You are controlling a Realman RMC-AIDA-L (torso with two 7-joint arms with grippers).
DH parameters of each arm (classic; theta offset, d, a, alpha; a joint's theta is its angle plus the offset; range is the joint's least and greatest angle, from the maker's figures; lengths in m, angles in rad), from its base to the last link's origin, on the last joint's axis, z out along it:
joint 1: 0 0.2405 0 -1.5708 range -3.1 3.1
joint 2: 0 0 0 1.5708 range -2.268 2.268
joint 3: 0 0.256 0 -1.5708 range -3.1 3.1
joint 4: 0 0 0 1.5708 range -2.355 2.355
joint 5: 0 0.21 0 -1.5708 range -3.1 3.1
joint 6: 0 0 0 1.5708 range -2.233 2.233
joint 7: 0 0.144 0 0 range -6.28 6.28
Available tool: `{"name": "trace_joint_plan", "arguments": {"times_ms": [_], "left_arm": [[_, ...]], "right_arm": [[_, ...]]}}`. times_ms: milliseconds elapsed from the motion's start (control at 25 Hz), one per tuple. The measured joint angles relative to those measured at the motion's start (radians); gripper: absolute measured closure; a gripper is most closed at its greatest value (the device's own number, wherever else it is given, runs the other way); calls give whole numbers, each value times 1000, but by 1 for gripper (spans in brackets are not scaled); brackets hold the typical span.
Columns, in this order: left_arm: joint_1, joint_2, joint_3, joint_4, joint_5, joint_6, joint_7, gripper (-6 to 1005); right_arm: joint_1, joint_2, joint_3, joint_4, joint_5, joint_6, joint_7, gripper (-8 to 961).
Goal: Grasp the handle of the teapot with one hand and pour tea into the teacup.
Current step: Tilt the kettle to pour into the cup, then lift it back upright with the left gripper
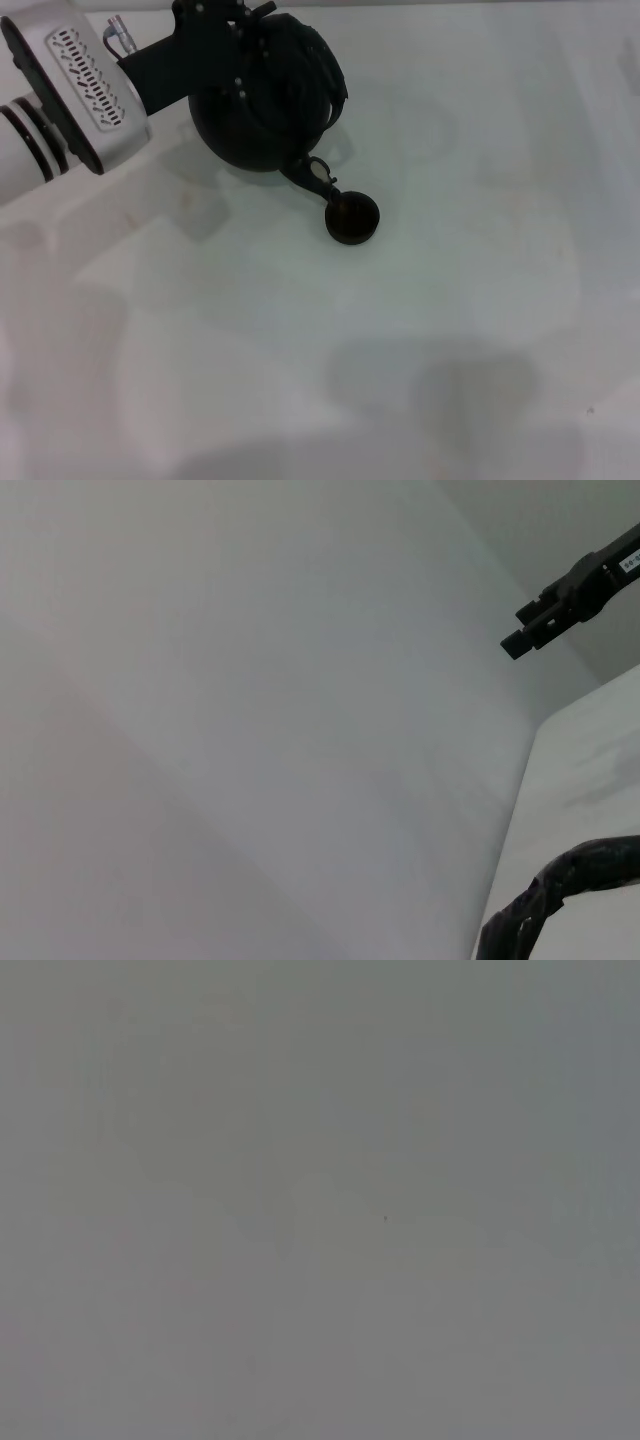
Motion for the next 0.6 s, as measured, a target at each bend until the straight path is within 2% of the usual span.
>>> {"name": "trace_joint_plan", "arguments": {"times_ms": [600], "left_arm": [[-21, 0, 0, 1, 3, 0, 0, 891]], "right_arm": [[0, -2, 0, -1, 0, 0, 0, 121]]}}
